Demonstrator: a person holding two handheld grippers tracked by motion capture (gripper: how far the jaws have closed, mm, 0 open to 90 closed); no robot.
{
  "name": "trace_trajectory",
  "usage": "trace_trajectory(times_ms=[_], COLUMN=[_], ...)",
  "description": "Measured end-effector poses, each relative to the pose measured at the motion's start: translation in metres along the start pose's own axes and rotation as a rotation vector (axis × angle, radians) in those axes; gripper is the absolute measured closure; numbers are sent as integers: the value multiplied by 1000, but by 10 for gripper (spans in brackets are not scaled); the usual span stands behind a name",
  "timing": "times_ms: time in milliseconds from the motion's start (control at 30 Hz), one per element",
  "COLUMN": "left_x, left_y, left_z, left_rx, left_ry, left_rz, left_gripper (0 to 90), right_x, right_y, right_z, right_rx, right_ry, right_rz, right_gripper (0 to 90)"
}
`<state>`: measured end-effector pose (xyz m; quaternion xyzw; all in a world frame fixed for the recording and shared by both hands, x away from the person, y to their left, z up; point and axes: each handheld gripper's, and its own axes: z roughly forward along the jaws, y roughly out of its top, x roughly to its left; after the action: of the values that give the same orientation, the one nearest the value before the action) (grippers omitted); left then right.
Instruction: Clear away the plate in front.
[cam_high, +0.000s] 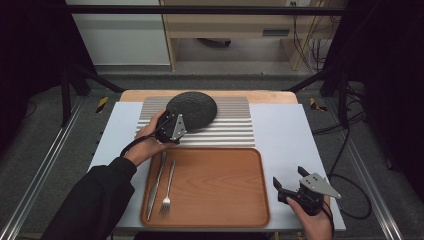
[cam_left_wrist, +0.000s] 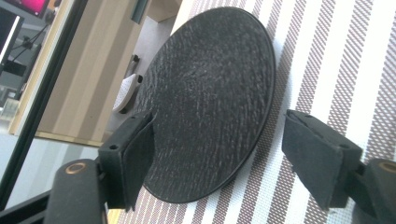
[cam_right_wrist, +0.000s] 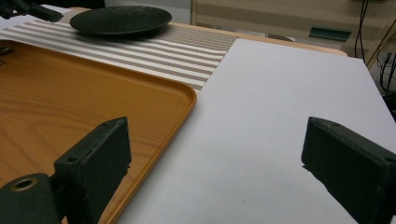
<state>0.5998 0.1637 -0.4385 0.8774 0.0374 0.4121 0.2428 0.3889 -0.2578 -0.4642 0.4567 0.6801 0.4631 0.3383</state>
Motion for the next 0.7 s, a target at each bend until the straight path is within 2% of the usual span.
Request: trace_trajectory(times_ms=[33,133,200,267,400,633,700], left_x=[-2,-7,-10,-13,-19,-19,-18], left_y=[0,-1,-1,-1,1,3,4], left_z=[0,0,0,0,1,6,9], left_rx=[2,20,12,12,9,8,8], left_ry=[0,5,4,6,-14,-9,-15], left_rz=[11,80,90,121,198,239,270], left_gripper=[263,283,306,331,378,483,492], right_x=[0,0,1,1,0,0,0], right_y=[0,0,0,0,0,0,0], right_z=[0,0,0,0,-1,0,0], right_rx=[-1,-1,0,-1,-3,2,4], right_ry=[0,1,0,-1,-3,-4,-5], right_rz=[-1,-1,-3,-4,-2,-4,-3], right_gripper=[86,86,86,86,86,86,86])
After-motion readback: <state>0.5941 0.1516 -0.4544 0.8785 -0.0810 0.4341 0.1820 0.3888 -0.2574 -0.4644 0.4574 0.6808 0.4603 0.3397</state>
